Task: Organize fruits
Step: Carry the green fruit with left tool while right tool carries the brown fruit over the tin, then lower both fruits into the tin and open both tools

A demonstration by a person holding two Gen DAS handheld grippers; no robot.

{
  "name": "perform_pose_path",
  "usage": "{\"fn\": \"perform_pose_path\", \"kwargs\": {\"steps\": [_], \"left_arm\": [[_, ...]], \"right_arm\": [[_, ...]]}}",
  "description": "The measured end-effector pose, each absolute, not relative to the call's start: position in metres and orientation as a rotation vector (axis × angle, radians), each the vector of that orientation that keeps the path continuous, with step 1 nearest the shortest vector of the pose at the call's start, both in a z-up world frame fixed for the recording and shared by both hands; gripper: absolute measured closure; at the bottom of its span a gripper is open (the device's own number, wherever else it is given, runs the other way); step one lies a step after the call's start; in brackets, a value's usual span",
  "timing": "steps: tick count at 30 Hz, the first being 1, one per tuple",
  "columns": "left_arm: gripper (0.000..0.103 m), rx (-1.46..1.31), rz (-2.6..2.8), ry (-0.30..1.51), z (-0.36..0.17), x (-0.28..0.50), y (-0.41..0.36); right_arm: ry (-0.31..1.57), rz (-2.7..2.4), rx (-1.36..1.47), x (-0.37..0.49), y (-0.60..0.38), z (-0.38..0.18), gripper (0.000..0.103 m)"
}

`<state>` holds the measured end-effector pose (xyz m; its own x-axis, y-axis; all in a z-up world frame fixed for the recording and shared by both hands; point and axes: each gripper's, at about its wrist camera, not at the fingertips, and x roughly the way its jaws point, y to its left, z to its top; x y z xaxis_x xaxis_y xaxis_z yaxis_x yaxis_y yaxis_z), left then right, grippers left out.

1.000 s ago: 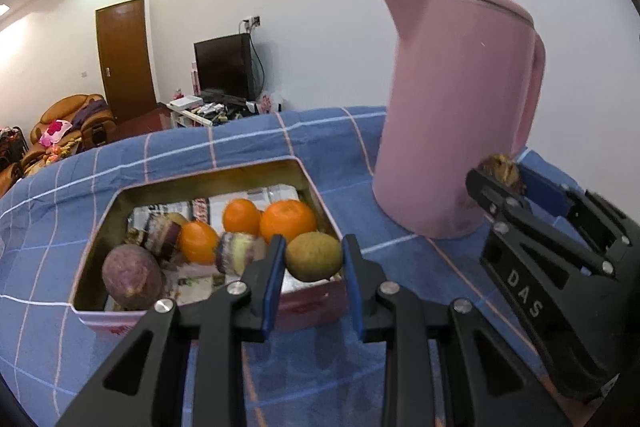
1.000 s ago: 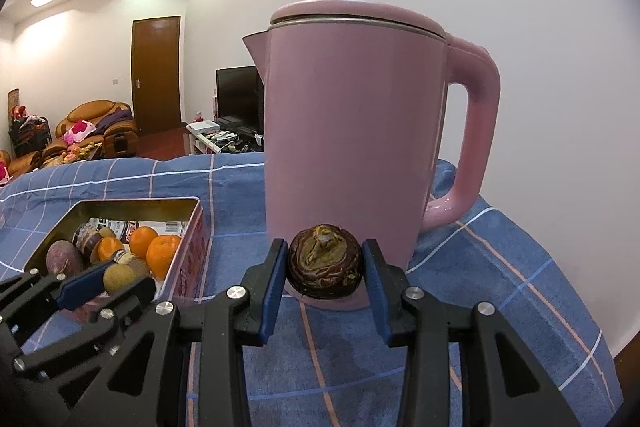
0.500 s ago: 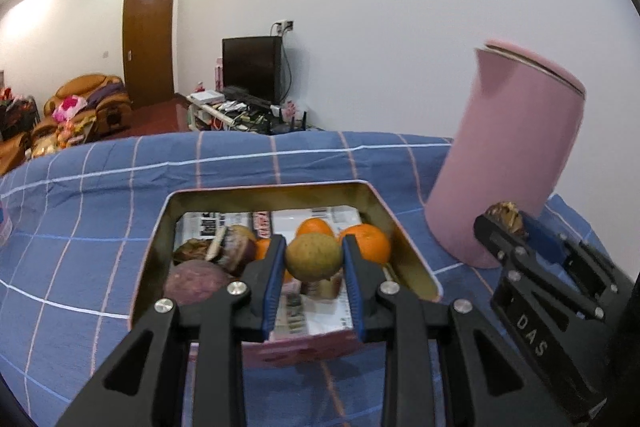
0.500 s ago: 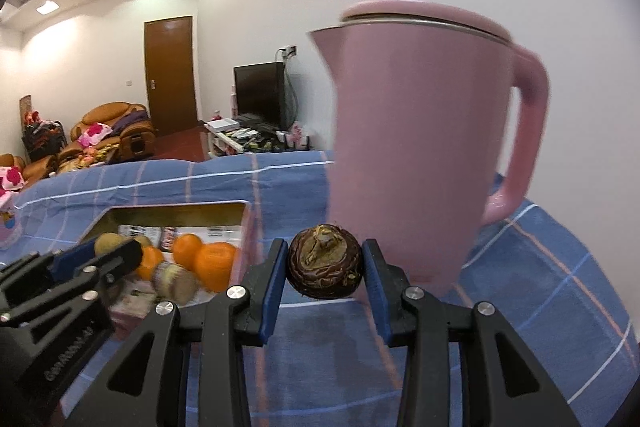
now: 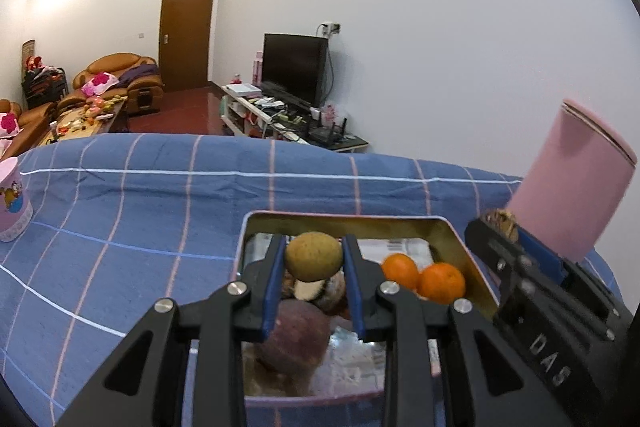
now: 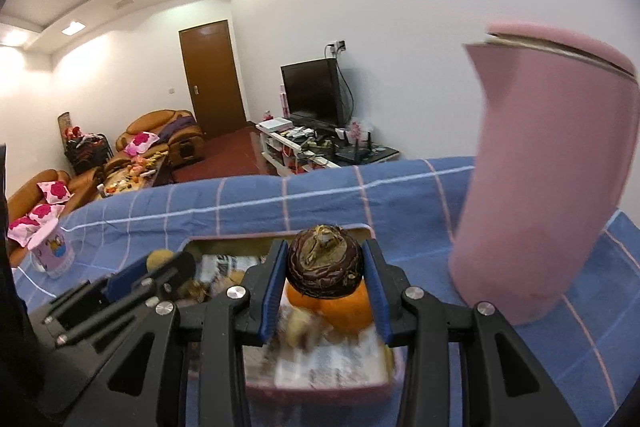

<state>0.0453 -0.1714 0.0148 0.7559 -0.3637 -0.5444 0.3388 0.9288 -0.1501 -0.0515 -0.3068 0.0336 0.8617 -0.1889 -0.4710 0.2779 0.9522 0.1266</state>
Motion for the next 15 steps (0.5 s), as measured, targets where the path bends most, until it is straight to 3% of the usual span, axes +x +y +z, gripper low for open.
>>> {"fn": "perform_pose_path", "kwargs": {"steps": [15], "left_arm": [[0.073, -0.03, -0.408, 0.677, 0.018, 0.081, -0.182]], "right_arm": [[0.533, -0.251, 0.3, -0.008, -0.343, 0.024, 0.063]]}}
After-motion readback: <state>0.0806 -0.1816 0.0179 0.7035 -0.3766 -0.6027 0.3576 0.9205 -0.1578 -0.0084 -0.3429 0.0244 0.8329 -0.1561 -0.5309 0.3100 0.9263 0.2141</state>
